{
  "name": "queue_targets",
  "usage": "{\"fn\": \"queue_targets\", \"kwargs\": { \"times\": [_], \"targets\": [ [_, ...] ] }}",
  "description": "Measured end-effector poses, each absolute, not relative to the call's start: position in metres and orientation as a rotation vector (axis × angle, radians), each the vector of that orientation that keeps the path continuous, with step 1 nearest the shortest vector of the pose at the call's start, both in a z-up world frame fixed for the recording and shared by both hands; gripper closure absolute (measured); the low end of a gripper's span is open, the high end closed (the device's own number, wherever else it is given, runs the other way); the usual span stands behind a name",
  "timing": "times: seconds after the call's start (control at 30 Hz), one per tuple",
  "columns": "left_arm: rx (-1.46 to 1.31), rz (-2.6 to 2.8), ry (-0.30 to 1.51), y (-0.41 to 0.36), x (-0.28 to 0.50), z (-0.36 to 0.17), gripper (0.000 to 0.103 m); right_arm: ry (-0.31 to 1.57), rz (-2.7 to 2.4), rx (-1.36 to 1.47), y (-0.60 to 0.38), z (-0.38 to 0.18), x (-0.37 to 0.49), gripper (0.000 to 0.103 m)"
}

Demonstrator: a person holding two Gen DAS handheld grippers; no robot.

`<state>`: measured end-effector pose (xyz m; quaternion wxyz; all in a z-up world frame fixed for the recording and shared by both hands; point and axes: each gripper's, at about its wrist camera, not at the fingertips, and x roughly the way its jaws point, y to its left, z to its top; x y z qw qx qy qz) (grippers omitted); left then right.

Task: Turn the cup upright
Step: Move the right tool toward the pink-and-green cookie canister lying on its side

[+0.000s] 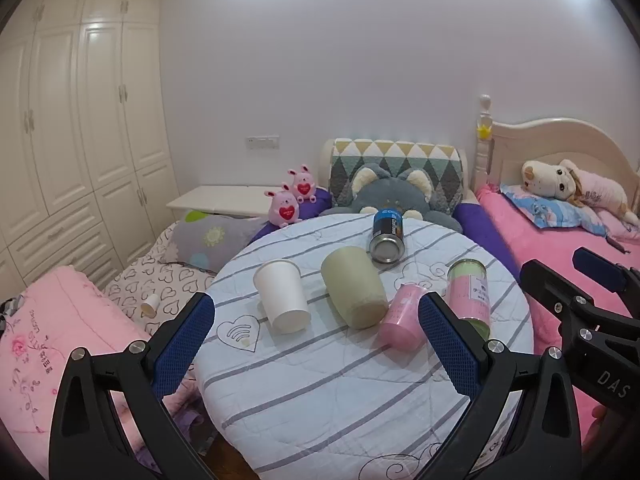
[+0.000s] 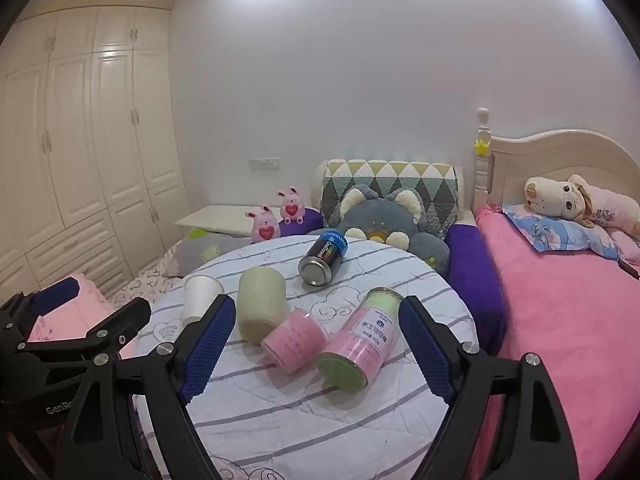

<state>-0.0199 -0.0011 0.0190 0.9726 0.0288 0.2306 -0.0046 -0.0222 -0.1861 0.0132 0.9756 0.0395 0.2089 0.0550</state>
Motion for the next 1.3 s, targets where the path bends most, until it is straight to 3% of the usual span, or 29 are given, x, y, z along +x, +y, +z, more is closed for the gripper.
{"fn": "queue_targets", "kwargs": {
  "times": [0.8, 1.3],
  "targets": [
    [0.047, 0.044, 0.443, -0.003, 0.007, 0.010, 0.000, 0.413, 0.154, 0.093, -0.191, 0.002, 0.001, 0.018],
    [0.035, 0.068, 0.542, 0.008, 0.047, -0.018, 0.000, 0.572, 0.064, 0.183, -0.210, -0.025, 0.042, 0.018]
  ]
}}
